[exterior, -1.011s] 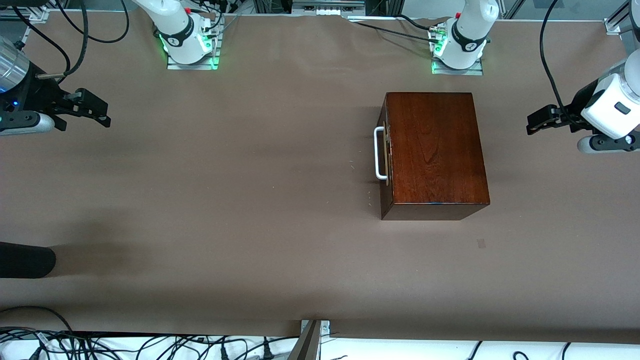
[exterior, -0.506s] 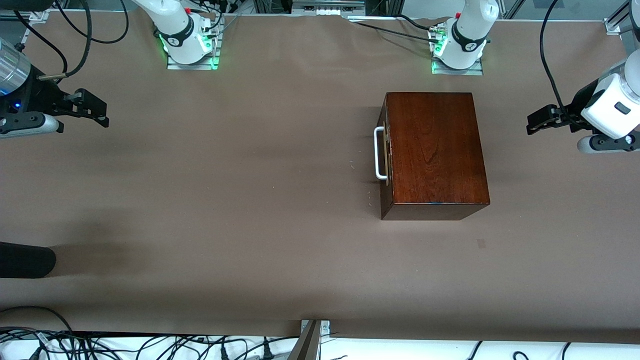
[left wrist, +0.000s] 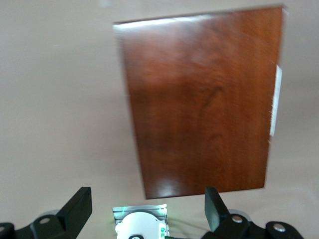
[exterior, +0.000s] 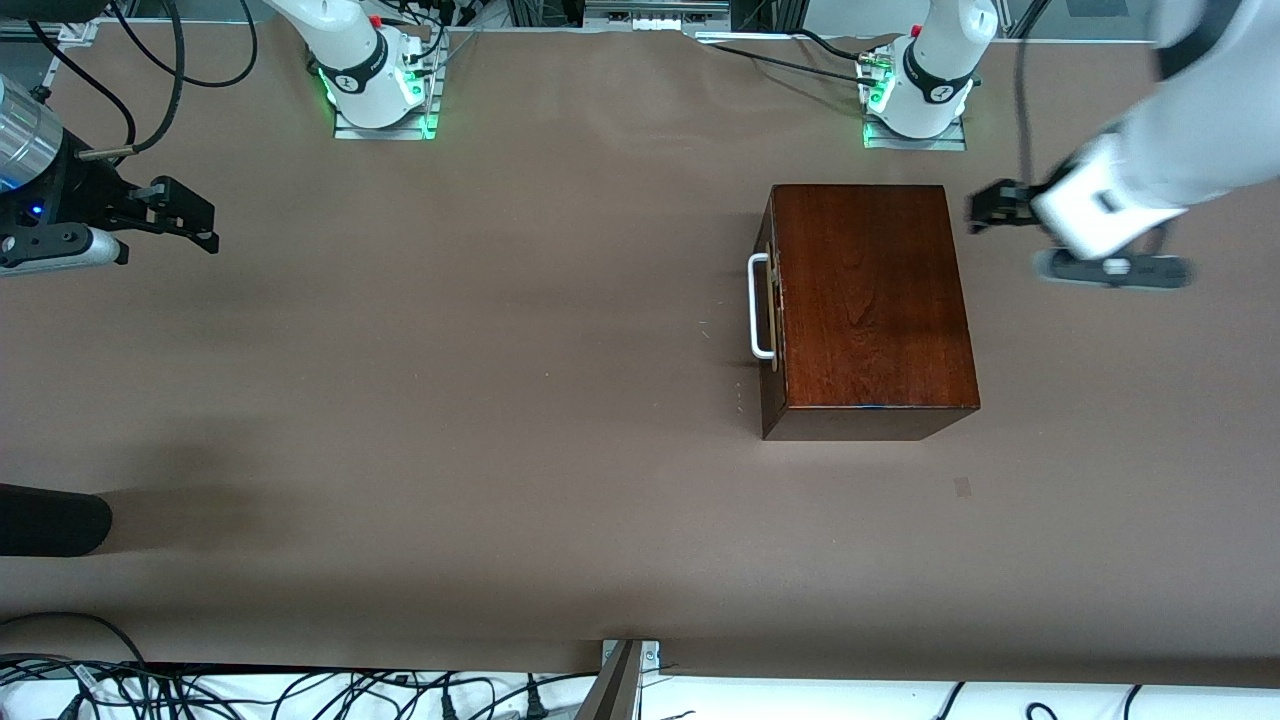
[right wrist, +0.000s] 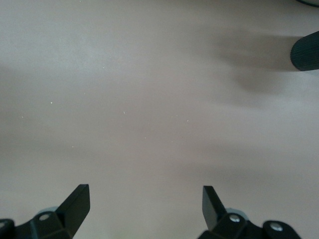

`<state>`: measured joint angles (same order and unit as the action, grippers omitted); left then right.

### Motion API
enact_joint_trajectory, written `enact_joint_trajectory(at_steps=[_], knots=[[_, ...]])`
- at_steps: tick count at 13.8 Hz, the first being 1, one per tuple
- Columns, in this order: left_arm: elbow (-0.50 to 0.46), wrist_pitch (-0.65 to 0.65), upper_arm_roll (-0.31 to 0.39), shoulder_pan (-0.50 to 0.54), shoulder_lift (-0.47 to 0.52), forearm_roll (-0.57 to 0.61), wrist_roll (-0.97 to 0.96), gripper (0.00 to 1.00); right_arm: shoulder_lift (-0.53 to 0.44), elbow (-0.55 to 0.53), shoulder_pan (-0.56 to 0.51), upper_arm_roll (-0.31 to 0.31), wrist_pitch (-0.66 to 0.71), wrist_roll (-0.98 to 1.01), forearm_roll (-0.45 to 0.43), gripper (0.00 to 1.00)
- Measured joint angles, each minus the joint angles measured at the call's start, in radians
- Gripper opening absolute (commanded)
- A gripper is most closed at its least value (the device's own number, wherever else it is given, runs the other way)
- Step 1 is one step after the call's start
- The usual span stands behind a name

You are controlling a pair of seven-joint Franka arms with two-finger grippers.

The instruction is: Open drawer, take yellow block, close drawer

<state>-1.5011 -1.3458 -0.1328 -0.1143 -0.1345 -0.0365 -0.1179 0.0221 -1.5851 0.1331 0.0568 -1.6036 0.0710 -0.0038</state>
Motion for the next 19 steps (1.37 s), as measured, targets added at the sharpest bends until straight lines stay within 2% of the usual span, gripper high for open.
enact_joint_trajectory(at_steps=[3,9,13,19], knots=[[0.002,-0.089,-0.022,-0.113,-0.084,0.000,-0.046,1.00,0.000,0.000,0.003,-0.003,-0.004,0.000,0.000,1.00],[0.008,-0.312,-0.024,-0.332,-0.238,0.014,-0.428,1.00,0.000,0.000,0.004,-0.002,-0.009,0.000,0.001,1.00],[0.009,-0.326,-0.024,-0.468,-0.316,0.128,-0.593,1.00,0.000,0.000,0.004,-0.002,-0.021,0.000,0.002,1.00],[0.007,-0.342,-0.023,-0.535,-0.418,0.239,-0.704,1.00,-0.002,0.000,0.004,-0.004,-0.020,0.000,0.002,1.00]])
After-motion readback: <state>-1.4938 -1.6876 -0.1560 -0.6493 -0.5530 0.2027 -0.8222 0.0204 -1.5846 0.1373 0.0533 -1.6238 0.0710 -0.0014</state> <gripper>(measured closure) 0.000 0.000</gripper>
